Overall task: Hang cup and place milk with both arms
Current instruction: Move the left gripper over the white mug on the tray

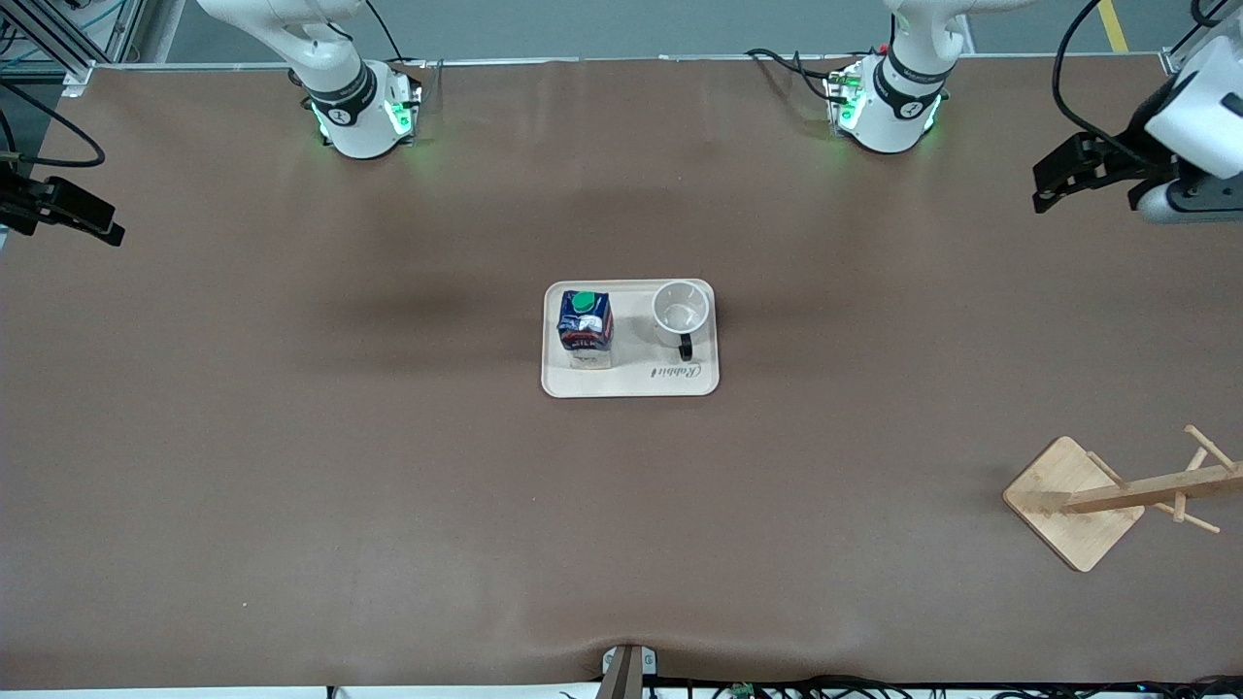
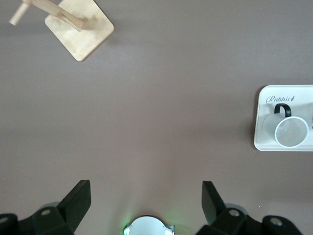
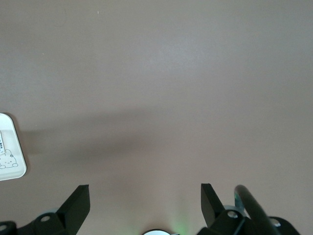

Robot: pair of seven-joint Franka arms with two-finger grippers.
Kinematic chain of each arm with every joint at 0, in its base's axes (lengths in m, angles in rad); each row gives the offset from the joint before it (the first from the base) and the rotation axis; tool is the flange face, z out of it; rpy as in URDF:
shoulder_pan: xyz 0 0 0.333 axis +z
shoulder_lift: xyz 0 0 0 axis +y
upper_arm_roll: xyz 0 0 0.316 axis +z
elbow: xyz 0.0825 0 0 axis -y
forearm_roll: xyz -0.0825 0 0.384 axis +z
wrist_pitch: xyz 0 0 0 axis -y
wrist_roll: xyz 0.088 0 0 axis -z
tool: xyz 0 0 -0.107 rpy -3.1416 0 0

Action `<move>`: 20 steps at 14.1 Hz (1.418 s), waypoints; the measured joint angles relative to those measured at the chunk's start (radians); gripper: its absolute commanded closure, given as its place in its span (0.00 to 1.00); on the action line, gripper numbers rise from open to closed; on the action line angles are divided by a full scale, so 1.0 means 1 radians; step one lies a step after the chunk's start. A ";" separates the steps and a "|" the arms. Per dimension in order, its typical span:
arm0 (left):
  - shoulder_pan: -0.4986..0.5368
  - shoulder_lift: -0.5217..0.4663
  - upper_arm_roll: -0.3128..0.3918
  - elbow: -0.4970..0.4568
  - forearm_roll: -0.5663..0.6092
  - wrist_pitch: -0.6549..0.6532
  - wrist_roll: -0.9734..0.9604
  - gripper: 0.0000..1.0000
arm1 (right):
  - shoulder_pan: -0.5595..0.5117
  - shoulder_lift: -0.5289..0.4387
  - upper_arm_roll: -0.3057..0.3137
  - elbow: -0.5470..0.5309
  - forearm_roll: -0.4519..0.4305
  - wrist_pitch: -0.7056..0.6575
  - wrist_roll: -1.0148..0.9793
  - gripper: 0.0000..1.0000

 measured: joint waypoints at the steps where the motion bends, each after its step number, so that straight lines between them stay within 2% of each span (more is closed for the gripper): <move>1: 0.000 0.003 -0.017 -0.013 0.000 0.010 -0.018 0.00 | 0.000 0.000 0.000 0.000 0.000 0.000 0.000 0.00; 5: -0.002 0.015 -0.108 -0.088 0.000 0.096 -0.125 0.00 | 0.001 0.000 0.001 -0.001 0.001 0.000 0.000 0.00; 8: -0.005 0.022 -0.185 -0.198 0.000 0.232 -0.215 0.00 | 0.010 0.002 0.005 -0.001 0.001 0.001 -0.001 0.00; 14: -0.011 0.091 -0.375 -0.390 0.000 0.493 -0.558 0.00 | 0.019 0.012 0.005 -0.001 0.001 0.006 -0.001 0.00; 16: -0.027 0.145 -0.402 -0.409 0.001 0.544 -0.631 0.00 | 0.019 0.013 0.005 -0.001 0.001 0.012 -0.001 0.00; 20: -0.074 0.264 -0.404 -0.428 0.033 0.669 -0.709 0.00 | 0.019 0.018 0.005 -0.001 0.001 0.020 -0.001 0.00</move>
